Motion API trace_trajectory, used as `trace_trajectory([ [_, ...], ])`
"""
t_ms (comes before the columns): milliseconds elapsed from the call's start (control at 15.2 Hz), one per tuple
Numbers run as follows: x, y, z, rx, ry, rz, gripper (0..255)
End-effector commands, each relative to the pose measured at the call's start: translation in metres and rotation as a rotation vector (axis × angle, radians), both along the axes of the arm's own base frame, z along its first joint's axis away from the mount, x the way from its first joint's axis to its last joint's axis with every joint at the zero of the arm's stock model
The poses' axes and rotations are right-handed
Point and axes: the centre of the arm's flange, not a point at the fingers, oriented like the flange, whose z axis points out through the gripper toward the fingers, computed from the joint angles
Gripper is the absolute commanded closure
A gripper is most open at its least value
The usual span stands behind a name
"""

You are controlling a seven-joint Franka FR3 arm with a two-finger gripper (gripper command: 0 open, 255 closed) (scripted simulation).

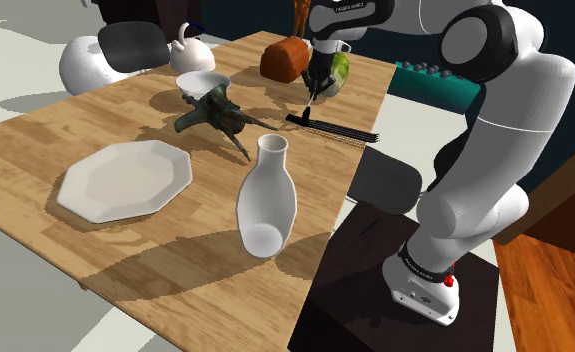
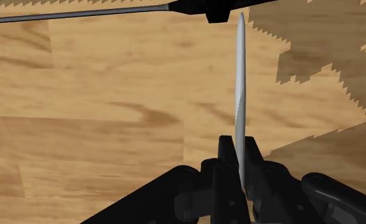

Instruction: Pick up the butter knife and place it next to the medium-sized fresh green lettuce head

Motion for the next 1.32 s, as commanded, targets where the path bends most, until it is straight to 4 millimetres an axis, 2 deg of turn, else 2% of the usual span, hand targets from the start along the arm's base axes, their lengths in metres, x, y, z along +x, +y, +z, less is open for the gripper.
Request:
trace_trajectory([
  [0,-0.001,-0.001,-0.009,0.008,0.017,0.0,255],
  [330,-0.001,-0.001,-0.009,0.008,0.017,0.0,255],
  [396,-0.001,-0.001,-0.008,0.008,0.017,0.0,0],
  [726,-0.001,-0.001,-0.009,0.008,0.017,0.0,0],
  [990,-0.001,-0.003,0.041,0.008,0.017,0.0,0],
  [1254,-0.001,-0.003,0.041,0.008,0.017,0.0,0],
])
